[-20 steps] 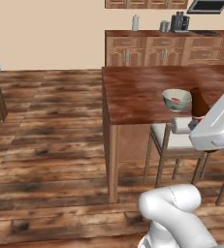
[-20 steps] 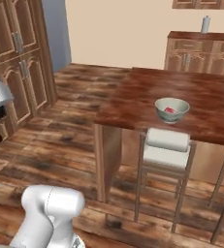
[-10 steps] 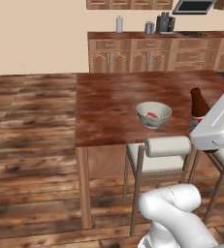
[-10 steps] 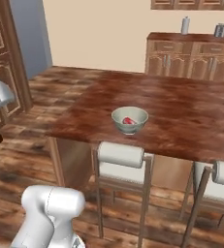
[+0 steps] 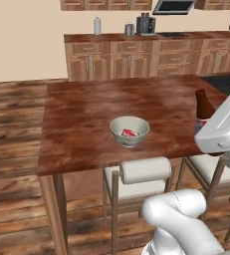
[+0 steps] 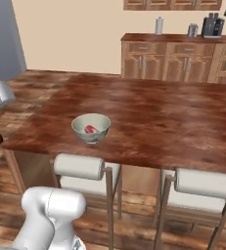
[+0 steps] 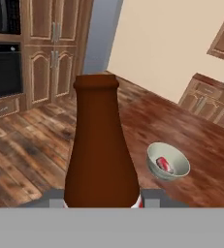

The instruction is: Open the fridge, grab two sodas, and place both sodas inside the bowl with ice on the dining counter.

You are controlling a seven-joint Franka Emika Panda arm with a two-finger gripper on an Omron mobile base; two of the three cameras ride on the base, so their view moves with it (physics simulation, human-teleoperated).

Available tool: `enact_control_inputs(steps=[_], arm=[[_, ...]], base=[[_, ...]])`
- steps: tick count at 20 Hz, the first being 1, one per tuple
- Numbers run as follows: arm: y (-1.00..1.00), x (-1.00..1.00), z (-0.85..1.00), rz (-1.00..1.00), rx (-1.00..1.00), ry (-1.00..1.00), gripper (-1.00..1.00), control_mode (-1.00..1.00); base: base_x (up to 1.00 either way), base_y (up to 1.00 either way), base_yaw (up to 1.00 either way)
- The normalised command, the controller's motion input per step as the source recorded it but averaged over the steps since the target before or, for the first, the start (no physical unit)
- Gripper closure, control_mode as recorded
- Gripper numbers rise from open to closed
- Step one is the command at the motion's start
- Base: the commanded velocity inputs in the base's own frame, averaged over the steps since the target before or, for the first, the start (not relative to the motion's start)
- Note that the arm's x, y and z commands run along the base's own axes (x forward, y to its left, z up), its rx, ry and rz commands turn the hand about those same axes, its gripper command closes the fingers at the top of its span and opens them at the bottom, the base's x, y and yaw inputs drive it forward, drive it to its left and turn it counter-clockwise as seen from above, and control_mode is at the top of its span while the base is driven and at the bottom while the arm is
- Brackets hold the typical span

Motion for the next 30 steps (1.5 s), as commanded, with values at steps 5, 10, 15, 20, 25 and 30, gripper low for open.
enact_control_inputs(steps=[5,10,15,20,25,30], arm=[[0.00,0.00,0.00,0.00,0.00,0.00,1.00,1.00],[0.00,0.00,0.00,0.00,0.00,0.00,1.00,1.00],[0.00,0.00,0.00,0.00,0.00,0.00,1.00,1.00],[0.00,0.00,0.00,0.00,0.00,0.00,1.00,1.00],[0.11,0.66,-0.10,0.00,0.03,0.05,1.00,-1.00],[0.09,0.97,-0.38,0.05,-0.11,0.25,1.00,-1.00]], base=[[0.35,-0.44,-0.27],[0.34,0.07,-0.22],[0.52,0.39,-0.08],[0.71,0.43,0.00],[0.16,0.08,0.00],[0.00,0.00,0.00]])
